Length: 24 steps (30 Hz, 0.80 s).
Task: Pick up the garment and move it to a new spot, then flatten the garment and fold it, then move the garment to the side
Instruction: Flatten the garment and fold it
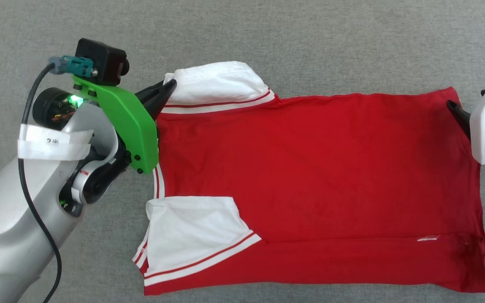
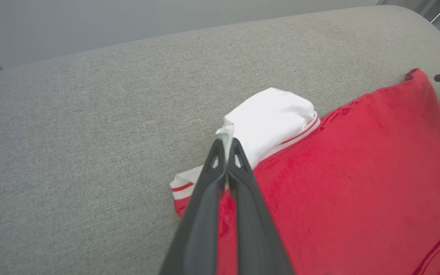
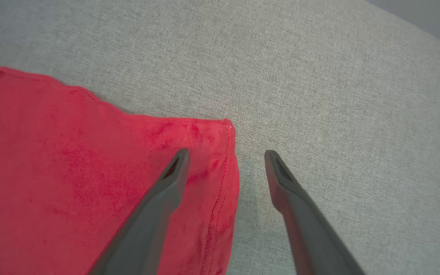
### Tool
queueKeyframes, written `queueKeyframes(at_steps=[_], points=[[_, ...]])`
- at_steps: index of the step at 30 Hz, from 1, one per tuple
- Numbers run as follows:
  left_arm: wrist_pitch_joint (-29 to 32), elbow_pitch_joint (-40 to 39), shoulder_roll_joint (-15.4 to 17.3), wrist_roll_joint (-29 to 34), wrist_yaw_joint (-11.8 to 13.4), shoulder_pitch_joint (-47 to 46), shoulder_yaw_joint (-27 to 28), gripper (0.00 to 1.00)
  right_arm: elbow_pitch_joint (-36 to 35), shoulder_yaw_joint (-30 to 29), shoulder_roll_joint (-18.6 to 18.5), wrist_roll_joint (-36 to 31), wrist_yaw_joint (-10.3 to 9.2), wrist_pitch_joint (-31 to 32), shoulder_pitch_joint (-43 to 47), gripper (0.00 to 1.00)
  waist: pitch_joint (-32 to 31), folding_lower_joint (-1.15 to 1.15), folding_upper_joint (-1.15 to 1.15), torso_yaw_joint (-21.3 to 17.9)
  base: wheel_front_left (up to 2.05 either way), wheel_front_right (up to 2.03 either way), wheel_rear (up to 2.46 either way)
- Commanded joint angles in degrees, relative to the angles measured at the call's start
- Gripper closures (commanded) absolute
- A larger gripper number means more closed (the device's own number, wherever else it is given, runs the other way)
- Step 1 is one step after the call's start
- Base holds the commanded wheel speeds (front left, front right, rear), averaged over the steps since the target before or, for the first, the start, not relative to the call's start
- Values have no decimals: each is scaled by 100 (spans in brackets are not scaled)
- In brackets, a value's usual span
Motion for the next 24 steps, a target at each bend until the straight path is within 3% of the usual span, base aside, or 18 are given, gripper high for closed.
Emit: queueKeyframes(at_steps=[1, 16, 17, 19, 24], points=[[-47, -108, 43, 94, 51, 105, -15, 100, 113, 99, -76, -19, -5, 58, -125, 0, 139, 0, 0, 159, 0, 0, 0], [-235, -407, -8, 218, 75, 144, -75, 100, 968, 1156, -396, 100, -5, -49, -548, 0, 410, 0, 0, 401, 0, 0, 0], [-243, -389, -18, 216, 67, 143, -79, 100, 1004, 1216, -410, 123, -5, -48, -539, 30, 410, 0, 0, 406, 0, 0, 0], [-281, -325, -45, 207, 56, 145, -77, 100, 1073, 1332, -441, 173, -5, -80, -521, 100, 395, 0, 0, 413, 0, 0, 0], [-457, -52, -86, 180, 64, 201, -18, 100, 1207, 1329, -416, 310, -5, -391, -533, 100, 277, 0, 0, 381, 0, 0, 0]])
